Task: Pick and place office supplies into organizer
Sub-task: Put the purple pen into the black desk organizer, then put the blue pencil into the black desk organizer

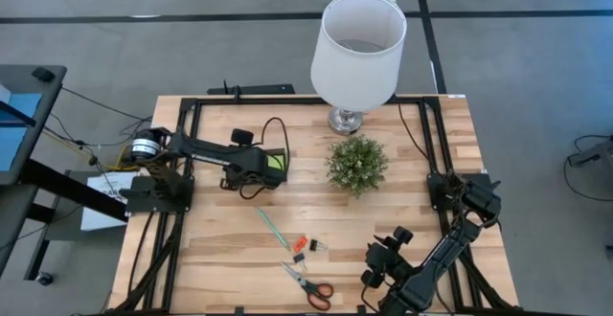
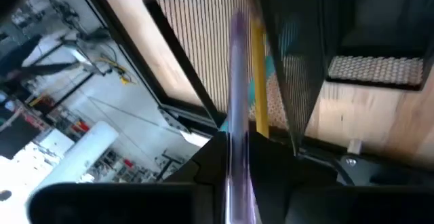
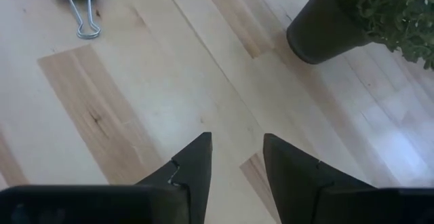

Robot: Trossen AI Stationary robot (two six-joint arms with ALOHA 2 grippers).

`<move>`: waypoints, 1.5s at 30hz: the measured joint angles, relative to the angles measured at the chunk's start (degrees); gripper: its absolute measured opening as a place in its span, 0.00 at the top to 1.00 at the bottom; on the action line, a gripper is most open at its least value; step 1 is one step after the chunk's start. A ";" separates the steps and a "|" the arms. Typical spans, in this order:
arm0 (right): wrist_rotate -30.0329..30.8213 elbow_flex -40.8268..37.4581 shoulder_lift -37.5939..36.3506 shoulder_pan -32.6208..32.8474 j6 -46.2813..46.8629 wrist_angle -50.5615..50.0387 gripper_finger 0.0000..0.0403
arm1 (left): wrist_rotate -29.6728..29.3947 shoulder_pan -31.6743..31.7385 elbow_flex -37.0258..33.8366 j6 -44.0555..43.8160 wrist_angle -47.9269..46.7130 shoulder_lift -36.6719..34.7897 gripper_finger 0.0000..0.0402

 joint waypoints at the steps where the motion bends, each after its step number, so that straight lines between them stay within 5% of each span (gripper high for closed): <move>1: 0.00 0.00 0.00 0.00 0.02 0.02 0.68 | -0.02 -0.01 0.48 0.37 0.51 0.30 0.83; 8: -0.04 -0.02 0.00 0.09 0.06 2.17 0.68 | -0.09 -0.01 0.78 0.25 2.43 0.35 0.67; 17: -0.07 -0.02 0.00 0.09 -0.33 2.95 0.69 | 0.80 -0.91 1.42 -6.57 1.90 0.35 0.62; 25: -0.02 -0.02 0.00 -1.11 -1.45 2.68 0.71 | 10.53 -4.74 12.30 -19.26 0.04 -0.06 0.62; 31: -0.30 -0.02 0.00 -1.48 -1.43 2.58 0.71 | 24.82 -10.94 20.15 -21.13 3.07 -0.46 0.62; 39: -0.43 -0.02 0.02 0.15 -1.40 3.28 0.71 | 24.09 -25.50 16.49 -3.95 26.39 0.44 0.62; 45: 0.04 -0.02 0.01 0.70 -1.44 3.66 0.71 | 21.11 -30.45 10.58 3.13 48.53 0.35 0.62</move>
